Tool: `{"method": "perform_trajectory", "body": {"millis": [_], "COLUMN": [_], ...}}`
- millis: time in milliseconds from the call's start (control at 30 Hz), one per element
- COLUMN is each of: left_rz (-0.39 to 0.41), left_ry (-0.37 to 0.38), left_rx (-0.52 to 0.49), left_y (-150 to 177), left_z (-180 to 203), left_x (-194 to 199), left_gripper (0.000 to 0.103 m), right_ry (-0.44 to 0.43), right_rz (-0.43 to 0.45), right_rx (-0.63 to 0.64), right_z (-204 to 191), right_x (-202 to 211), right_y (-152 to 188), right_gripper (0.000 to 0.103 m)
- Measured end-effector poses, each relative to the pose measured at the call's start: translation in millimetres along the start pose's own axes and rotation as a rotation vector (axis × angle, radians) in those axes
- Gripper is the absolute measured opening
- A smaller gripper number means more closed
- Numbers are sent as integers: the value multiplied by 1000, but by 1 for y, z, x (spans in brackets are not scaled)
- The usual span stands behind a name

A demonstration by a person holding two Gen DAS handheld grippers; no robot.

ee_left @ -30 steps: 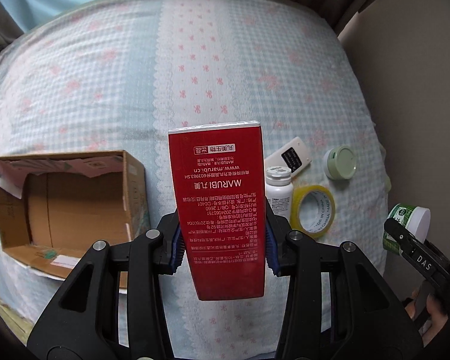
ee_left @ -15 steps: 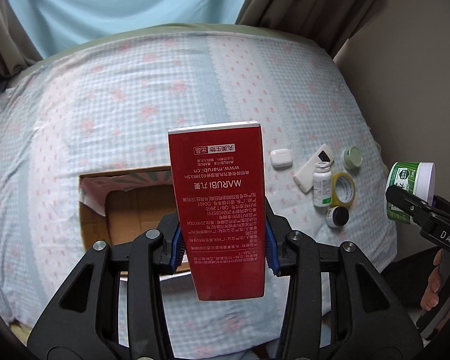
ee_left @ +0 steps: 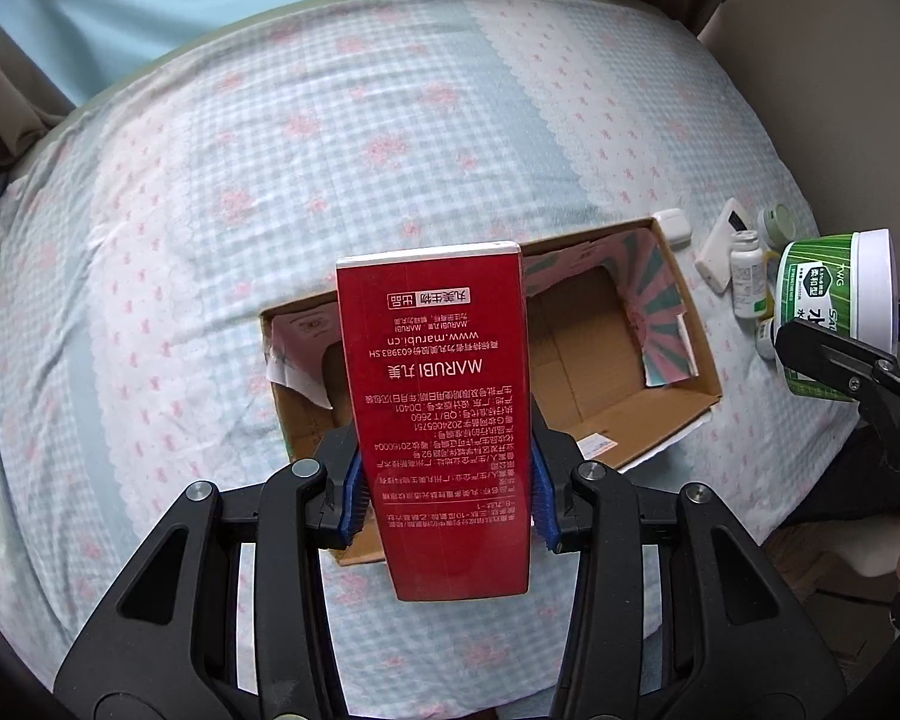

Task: Organize rigid objects
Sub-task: 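Carry the red carton with the left gripper while the right gripper carries the jar to the box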

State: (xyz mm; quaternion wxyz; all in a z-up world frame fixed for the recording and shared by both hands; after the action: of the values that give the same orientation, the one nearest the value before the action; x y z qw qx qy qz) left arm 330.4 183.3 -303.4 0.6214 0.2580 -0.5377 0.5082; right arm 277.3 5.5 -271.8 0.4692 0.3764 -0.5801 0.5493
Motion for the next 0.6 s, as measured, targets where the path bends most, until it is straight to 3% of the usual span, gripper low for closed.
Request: {"method": "perform_trajectory", "body": {"millis": [200,433,600], "left_rz": [-89,-234,-285], "left_ry": [1,-24,-40], "left_rx": [-59,-126,-175], "left_y": [-5,9,18], "left_z": [-17,-25,-25], "left_x": [-58,-140,-163], "left_gripper": [39,39,39], "right_ry": [10,-4,-3], "right_rz": [-98,-235,-289], "right_rx": [38,-50,-70], "right_z": [-14,-11,-12], "right_x": [-68,-156,-186], "right_y": [-7,-6,0], "right_gripper": [67,67,67]}}
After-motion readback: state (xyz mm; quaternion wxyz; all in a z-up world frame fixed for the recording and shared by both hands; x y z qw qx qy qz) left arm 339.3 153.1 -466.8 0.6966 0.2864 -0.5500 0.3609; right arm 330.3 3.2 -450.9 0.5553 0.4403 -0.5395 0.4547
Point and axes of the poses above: each gripper's, at about its wrist camera, not at the fingertips, and x roughly against the way its jaws point, z to its right, y to its underside, the point moved 2 cm from there along -x, roughly the way its jaws point, and after that the axes turned 12 degrees about y, right-handed, at the moved point
